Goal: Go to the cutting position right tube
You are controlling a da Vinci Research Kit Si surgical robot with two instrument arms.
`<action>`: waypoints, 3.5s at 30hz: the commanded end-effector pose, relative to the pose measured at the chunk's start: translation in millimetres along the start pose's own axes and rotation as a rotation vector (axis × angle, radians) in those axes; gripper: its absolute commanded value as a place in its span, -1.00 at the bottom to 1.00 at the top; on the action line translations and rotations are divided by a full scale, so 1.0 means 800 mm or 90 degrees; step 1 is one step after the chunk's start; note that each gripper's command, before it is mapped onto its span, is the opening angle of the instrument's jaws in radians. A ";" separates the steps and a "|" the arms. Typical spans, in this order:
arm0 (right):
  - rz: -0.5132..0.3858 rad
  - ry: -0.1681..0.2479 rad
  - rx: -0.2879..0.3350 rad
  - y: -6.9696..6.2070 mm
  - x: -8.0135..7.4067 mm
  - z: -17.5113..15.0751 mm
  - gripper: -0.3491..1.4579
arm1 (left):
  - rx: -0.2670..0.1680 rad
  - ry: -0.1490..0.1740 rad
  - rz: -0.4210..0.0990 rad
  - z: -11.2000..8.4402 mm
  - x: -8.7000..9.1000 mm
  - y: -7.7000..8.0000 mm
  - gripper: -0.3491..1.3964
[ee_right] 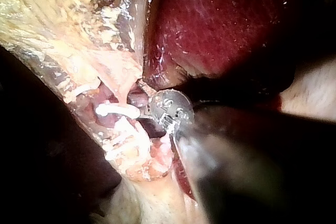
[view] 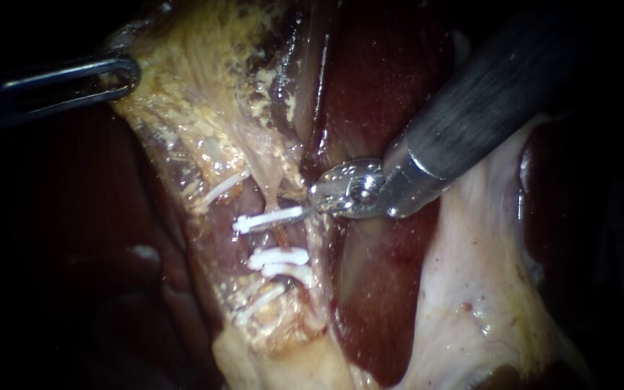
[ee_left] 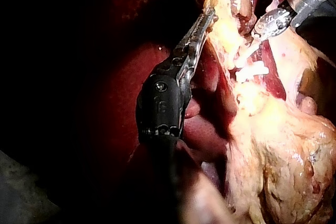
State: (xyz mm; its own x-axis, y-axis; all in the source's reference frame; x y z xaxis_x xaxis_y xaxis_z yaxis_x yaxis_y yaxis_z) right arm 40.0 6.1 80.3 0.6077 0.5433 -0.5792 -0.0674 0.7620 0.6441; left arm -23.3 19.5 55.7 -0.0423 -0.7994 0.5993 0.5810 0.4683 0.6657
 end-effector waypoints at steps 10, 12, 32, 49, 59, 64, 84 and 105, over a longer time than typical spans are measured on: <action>-0.003 -0.001 0.005 -0.0005 -0.0007 -0.0012 0.30 | 0.000 0.000 0.000 -0.0001 0.0000 0.0000 -1.00; -0.005 -0.002 0.007 -0.0007 -0.0013 -0.0019 0.26 | 0.000 0.000 0.000 -0.0001 0.0000 0.0000 -1.00; -0.014 0.006 0.025 -0.0030 -0.0037 -0.0113 0.39 | 0.000 0.000 0.004 -0.0002 0.0000 0.0000 -1.00; 0.012 0.024 0.040 -0.0047 -0.0023 -0.0086 0.45 | 0.000 0.000 0.004 -0.0002 0.0000 0.0000 -1.00; 0.038 0.014 0.078 -0.0044 -0.0037 -0.0032 0.28 | 0.000 0.000 0.004 -0.0002 -0.0001 -0.0001 -1.00; 0.042 0.010 0.084 -0.0041 -0.0027 -0.0008 0.28 | -0.001 0.000 0.004 -0.0002 -0.0001 -0.0002 -1.00; 0.037 0.066 0.166 -0.0059 -0.0016 -0.0001 0.36 | -0.001 0.000 0.004 -0.0002 -0.0001 -0.0003 -1.00; 0.006 0.097 0.209 -0.0070 0.0012 0.0036 -0.07 | 0.000 0.000 0.004 0.0001 0.0000 -0.0005 -1.00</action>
State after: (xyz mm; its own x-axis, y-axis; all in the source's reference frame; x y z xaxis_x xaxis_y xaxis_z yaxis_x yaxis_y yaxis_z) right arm 43.4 1.4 77.6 0.4801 0.6155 -0.6251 0.2044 0.6144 0.7620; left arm -23.5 19.4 55.4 -0.0392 -0.7967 0.6031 0.5810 0.4728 0.6624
